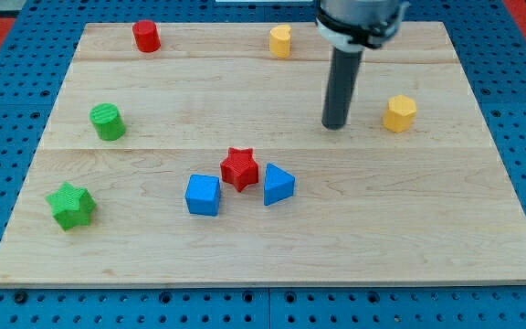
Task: Push the red circle into the red star
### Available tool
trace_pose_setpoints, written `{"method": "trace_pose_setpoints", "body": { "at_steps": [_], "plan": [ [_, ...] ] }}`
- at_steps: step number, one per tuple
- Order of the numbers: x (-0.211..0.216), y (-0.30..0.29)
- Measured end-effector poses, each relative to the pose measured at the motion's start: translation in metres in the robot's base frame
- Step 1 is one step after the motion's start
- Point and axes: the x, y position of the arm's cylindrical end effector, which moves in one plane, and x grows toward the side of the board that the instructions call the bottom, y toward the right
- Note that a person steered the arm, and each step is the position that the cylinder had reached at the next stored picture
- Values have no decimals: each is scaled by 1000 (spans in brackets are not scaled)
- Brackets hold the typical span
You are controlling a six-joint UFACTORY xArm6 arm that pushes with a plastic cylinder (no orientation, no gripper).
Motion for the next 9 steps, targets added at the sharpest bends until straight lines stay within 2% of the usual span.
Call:
{"method": "trace_pose_setpoints", "body": {
  "at_steps": [2, 6, 8, 9],
  "plan": [
    [-89, -38],
    [-97, -162],
    [-97, -195],
    [-117, -200]
  ]
}}
